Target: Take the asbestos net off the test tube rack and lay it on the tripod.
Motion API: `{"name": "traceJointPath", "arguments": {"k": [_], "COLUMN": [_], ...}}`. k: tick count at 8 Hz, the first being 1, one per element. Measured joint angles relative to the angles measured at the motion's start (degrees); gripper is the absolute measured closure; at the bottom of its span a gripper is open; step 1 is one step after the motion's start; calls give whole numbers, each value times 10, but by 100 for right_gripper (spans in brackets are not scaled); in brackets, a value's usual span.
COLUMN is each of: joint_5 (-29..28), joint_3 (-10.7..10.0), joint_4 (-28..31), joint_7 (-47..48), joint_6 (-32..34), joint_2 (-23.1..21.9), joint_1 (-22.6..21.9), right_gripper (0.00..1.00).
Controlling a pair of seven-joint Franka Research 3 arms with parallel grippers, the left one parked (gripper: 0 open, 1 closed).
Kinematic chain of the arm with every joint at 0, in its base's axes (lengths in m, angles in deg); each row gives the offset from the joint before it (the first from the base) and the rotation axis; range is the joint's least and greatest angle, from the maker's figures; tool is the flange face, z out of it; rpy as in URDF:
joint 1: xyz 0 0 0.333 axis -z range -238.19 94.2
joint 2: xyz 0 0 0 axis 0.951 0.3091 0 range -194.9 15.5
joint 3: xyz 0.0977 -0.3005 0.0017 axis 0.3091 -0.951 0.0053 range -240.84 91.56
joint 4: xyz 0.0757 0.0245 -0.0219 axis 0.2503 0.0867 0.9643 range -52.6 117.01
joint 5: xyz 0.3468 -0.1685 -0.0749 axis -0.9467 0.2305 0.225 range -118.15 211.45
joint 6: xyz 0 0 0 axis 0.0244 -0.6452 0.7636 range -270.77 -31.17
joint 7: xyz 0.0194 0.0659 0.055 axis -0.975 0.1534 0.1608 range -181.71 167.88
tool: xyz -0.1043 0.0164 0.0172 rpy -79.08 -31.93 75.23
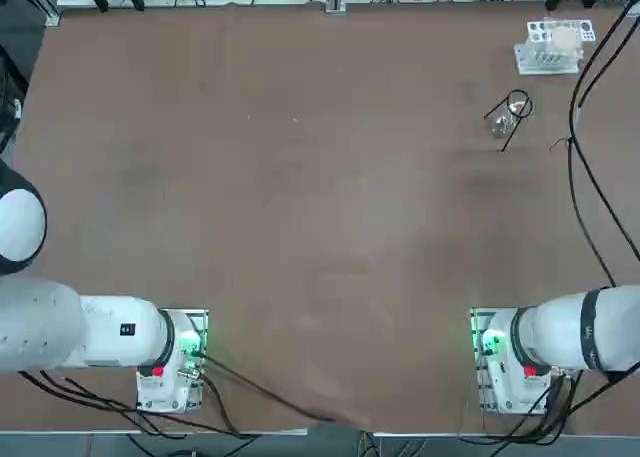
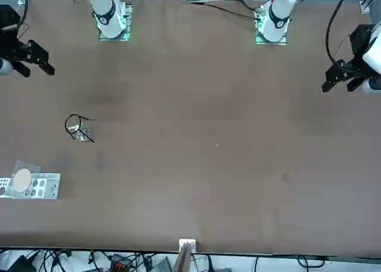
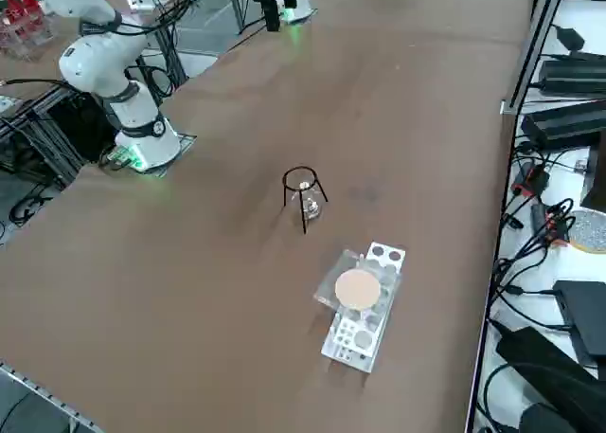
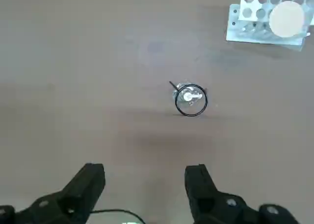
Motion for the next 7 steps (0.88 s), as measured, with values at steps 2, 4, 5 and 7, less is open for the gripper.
{"name": "traceJointPath", "arguments": {"k": [2,4,5,7], "joint_5": [0,1,14,68], "joint_3": [0,-1,-3,-8], "joint_4": [0,0,1,5], "joint_7": [0,0,-7,-74], "joint_6": [-2,-15,-28,-70], "joint_2": [0,0,2,16], "joint_1": [0,0,1,5], "right_gripper": [0,0,0,0]}}
